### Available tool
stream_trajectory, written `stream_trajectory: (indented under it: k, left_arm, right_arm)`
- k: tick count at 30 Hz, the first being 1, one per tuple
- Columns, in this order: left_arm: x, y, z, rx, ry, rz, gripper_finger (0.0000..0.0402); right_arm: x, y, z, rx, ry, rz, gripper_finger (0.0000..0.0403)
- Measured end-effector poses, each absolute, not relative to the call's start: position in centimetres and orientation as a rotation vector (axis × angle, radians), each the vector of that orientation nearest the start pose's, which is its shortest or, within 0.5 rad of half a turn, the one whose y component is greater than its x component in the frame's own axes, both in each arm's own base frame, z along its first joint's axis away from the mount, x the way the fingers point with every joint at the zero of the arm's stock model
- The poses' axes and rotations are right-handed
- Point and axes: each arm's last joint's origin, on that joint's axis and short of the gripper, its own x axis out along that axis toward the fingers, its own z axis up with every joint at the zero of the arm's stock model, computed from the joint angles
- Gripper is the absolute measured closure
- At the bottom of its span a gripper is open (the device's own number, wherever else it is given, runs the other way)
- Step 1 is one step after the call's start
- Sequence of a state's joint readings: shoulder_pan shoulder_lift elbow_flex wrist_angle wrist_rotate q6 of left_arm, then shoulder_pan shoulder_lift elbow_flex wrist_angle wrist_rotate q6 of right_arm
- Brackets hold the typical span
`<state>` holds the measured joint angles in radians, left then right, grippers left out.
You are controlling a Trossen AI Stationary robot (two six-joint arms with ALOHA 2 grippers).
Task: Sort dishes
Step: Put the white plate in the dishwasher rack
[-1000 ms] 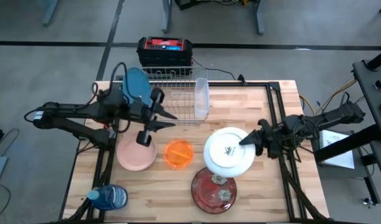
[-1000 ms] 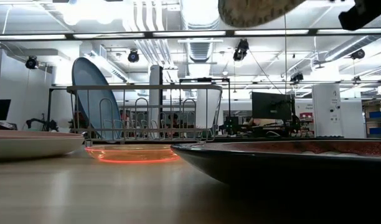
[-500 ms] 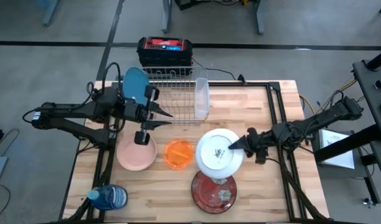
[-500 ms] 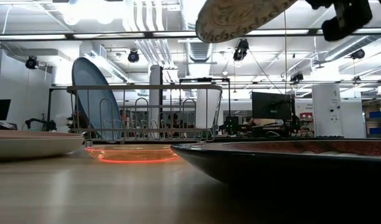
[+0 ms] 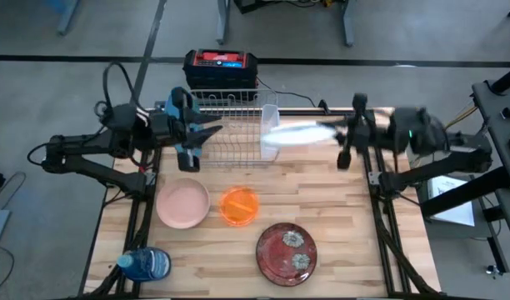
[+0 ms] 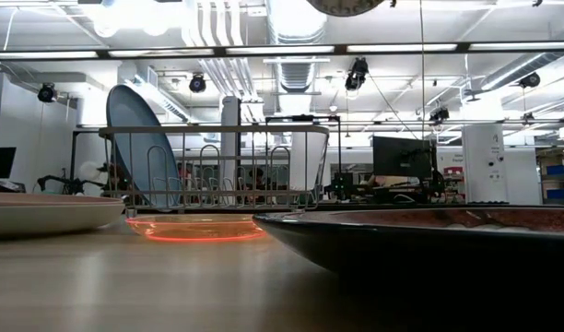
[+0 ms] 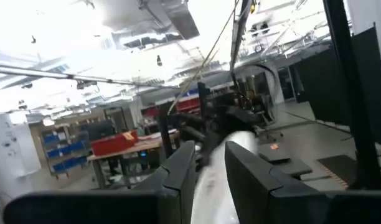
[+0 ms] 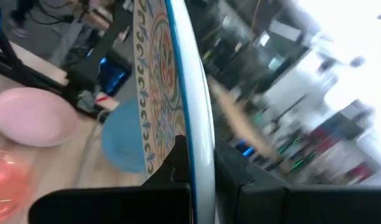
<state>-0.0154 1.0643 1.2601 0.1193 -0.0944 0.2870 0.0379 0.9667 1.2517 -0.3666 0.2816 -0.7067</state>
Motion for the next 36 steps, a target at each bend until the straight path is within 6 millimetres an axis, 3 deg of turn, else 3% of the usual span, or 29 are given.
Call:
stream_trajectory:
  k: [5,11,18,25,33,36]
  left_arm:
    - [20.8,0.0,49.8,0.268,-0.262,0.119,0.0324]
    - [19.4,0.0,52.4,0.324,-0.215,0.135,0.0324]
    - [17.4,0.2,53.8,0.334,-0.224,0.196,0.0324]
    - [16.3,0.4,53.9,0.349,-0.201,0.272,0.0324]
    - [16.2,0.8,53.0,0.351,-0.08,0.368,0.0324]
    - [16.5,0.9,51.9,0.339,0.009,0.387,0.0324]
  right_arm:
    - [21.0,-4.1,47.2,-0.569,0.285,-0.147,0.039]
    - [25.2,-9.7,47.9,-0.569,0.359,-0.038,0.039]
    - [30.6,-16.0,46.0,-0.658,0.472,0.042,0.039]
    - [35.3,-20.3,44.5,-0.76,0.436,0.123,0.039]
    - [39.5,-22.9,41.6,-0.99,0.36,0.137,0.039]
    - [40.6,-23.5,40.1,-0.975,0.361,0.166,0.039]
